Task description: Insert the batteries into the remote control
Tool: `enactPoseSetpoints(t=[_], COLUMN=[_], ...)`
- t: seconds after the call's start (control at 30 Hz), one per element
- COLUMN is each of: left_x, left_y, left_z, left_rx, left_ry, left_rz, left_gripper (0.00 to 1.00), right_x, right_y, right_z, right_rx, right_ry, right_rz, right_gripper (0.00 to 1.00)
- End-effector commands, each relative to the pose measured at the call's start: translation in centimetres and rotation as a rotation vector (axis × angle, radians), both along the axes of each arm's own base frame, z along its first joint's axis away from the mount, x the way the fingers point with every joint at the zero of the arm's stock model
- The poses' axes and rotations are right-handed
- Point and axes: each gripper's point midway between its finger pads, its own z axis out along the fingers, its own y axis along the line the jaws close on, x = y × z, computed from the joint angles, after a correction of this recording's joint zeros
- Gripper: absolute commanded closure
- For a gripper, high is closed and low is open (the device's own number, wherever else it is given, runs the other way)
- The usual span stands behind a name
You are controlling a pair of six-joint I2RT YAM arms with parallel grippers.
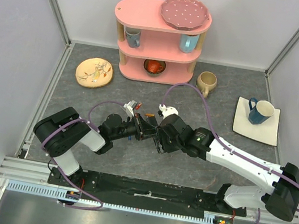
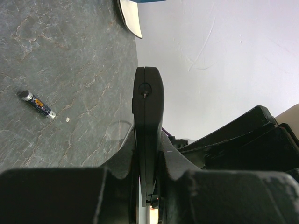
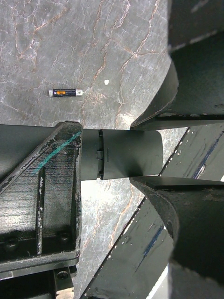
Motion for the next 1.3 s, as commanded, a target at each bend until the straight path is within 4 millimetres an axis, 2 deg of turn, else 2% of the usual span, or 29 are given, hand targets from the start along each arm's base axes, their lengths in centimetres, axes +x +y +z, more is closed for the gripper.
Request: enactPoseSetpoints(t=[0.0,0.3,0.43,0.87,1.27], left_x=[-0.7,-0.4,-0.5,-2.2,-3.9], left_y=[0.8,1.1,1.0,0.1,-0.6], left_z=[10.4,10.5,10.9,11.2,12.2], left_rx=[-0.29,-0.288,-0.297,-0.299,-0.332], left_ry=[-0.341,-0.346,-0.351,-0.365,-0.37], left_rz=[0.014,0.025,0.012,-0.047,-0.098], left_gripper=[0.98,0.98,0.98,0.98,0.98], right_x=[-0.6,-1.0,-1.0,-0.2,0.3], right_y=[0.6,0.5,0.4,1.2,1.1], right_z=[0.5,0.4,-0.2,-0.4,-0.5], right_rx=[0.039,0.036,0.02,-0.004,-0.017], right_ry=[0.008,0.016,0.025,0.01,-0.006], right_rz=[0.004,0.011,0.009,0.024,0.013], right_gripper=[0.73,0.73,0.73,0.73,0.73])
